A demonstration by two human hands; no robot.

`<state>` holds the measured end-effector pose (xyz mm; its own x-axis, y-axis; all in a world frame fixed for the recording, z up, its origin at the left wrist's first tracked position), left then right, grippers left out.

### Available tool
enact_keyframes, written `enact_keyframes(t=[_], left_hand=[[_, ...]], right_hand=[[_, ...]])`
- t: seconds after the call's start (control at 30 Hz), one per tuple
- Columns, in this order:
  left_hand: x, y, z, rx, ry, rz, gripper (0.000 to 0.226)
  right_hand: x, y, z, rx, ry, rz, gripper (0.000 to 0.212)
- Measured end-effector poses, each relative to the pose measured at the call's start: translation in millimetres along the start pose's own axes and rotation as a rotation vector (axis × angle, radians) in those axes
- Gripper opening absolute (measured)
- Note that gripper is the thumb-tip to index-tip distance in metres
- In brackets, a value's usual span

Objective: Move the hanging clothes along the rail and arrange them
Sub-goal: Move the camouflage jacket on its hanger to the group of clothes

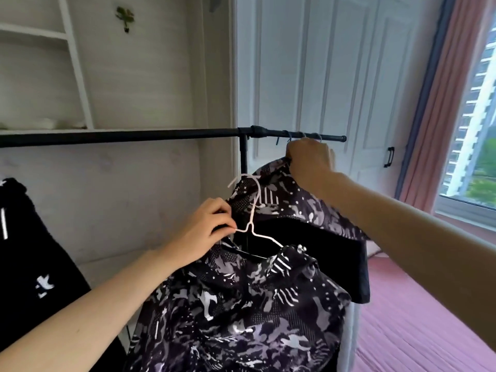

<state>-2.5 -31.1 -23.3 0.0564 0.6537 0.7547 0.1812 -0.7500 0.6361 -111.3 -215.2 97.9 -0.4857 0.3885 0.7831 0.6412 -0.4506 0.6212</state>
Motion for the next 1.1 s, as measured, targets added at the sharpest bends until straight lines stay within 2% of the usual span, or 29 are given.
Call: enact_keyframes(t=[0.1, 0.2, 0.27, 0.33, 0.4, 0.43, 0.5, 0.57, 0.67, 0.77, 0.87, 0.97, 1.03, 1.1], left_hand=[[3, 4, -3, 0.002, -0.008, -0.018, 0.016], [7, 1, 2, 0.025, -0.022, -0.017, 0.013], [8, -1, 4, 0.054, -0.058, 0.007, 0.012], [7, -3, 4, 0.075, -0.095, 0.003, 0.012], [9, -3, 5, 0.094, -0.130, -0.025, 0.013], [10, -3, 5, 0.105, -0.138, -0.035, 0.013], [15, -1, 8, 0.123, -0.127, -0.060, 0.011], [20, 2, 10, 0.140, -0.098, -0.086, 0.012], [27, 9, 12, 0.170, -0.104, -0.128, 0.012], [31, 16, 13, 0.231, -0.145, -0.155, 0.009], [32, 22, 11, 0.251, -0.165, -0.140, 0.009], [39, 26, 12, 0.272, -0.280, -0.145, 0.010], [43, 22, 23, 0.327, -0.310, -0.070, 0.027], [44, 14, 35, 0.399, -0.349, 0.078, 0.067]], right_hand=[[-11, -1, 3, -0.025, 0.231, 0.139, 0.030], [-34, -8, 15, 0.004, 0.450, 0.396, 0.023], [-47, -17, 22, -0.051, 0.726, 0.581, 0.021], [-55, -25, 29, -0.077, 0.927, 0.716, 0.028], [-61, -31, 34, -0.083, 1.088, 0.860, 0.046], [-63, -33, 33, -0.092, 1.131, 0.910, 0.054], [-66, -36, 30, -0.062, 1.084, 0.958, 0.055], [-65, -41, 25, -0.007, 0.922, 0.958, 0.051], [-57, -48, 20, 0.037, 0.729, 0.898, 0.057], [-46, -54, 21, 0.122, 0.813, 0.798, 0.052], [-38, -58, 23, 0.243, 0.785, 0.572, 0.036], [-32, -59, 15, 0.241, 0.816, 0.453, 0.035], [-24, -58, 8, 0.251, 0.822, 0.431, 0.036], [-18, -54, -2, 0.214, 0.837, 0.422, 0.036]])
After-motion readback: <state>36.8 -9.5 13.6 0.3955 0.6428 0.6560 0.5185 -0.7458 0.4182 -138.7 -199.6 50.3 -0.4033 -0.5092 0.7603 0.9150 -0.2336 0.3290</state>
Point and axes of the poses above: each hand's wrist, its own y-axis towards the middle knuckle, its own x-axis out of the back of the hand, z = x × y, the point moved 3 cm from there along y, towards the middle knuckle, and after that the axes turned 1 degree about z, right-handed, at the moved point
